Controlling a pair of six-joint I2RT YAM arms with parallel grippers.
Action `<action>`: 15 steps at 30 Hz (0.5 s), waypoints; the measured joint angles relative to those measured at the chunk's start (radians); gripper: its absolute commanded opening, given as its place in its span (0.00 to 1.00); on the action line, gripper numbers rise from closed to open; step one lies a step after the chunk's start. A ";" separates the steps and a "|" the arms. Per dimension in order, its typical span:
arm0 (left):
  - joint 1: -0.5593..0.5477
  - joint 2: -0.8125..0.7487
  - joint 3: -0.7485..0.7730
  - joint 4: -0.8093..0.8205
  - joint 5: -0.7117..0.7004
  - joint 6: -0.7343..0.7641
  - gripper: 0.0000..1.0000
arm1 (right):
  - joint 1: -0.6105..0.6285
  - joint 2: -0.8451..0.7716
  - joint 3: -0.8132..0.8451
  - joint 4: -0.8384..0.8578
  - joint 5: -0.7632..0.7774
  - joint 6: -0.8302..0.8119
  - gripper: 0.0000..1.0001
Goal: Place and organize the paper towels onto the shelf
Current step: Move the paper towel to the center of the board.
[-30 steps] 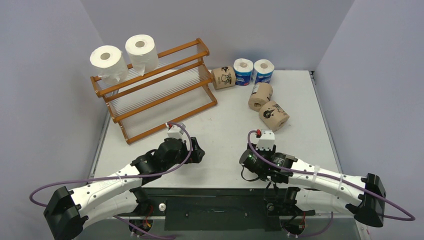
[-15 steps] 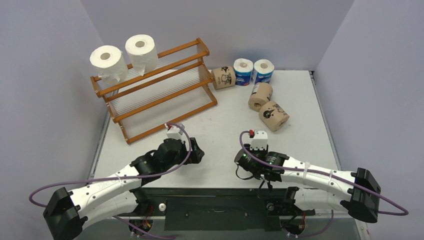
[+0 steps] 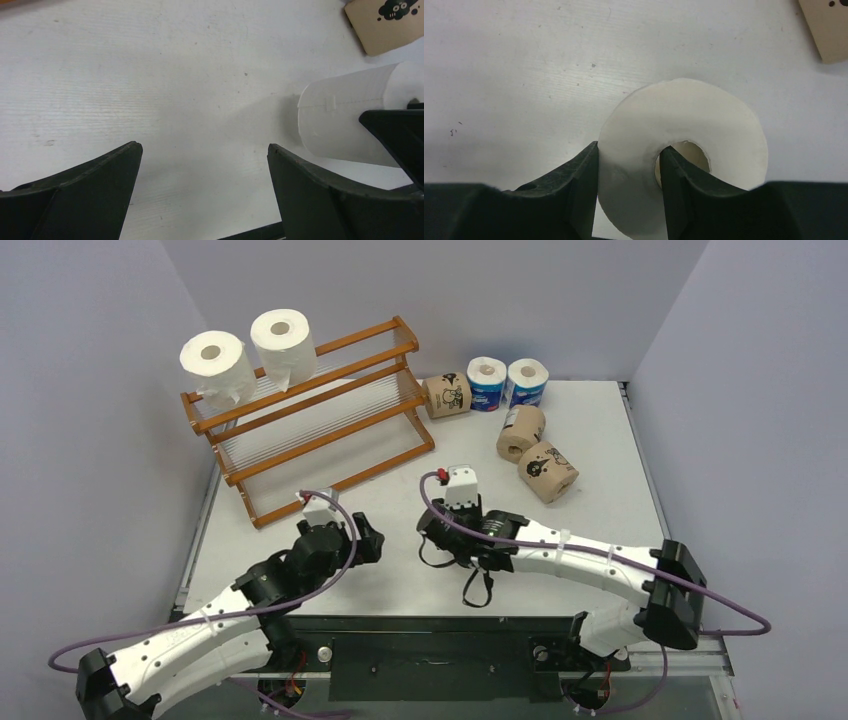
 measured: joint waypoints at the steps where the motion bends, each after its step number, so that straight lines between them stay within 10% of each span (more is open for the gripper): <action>1: 0.000 -0.021 0.000 -0.016 -0.021 -0.003 0.96 | -0.006 0.032 0.021 0.018 -0.006 -0.015 0.29; 15: 0.002 -0.194 0.000 -0.129 -0.190 -0.046 0.97 | -0.103 0.335 0.203 0.120 -0.137 -0.075 0.30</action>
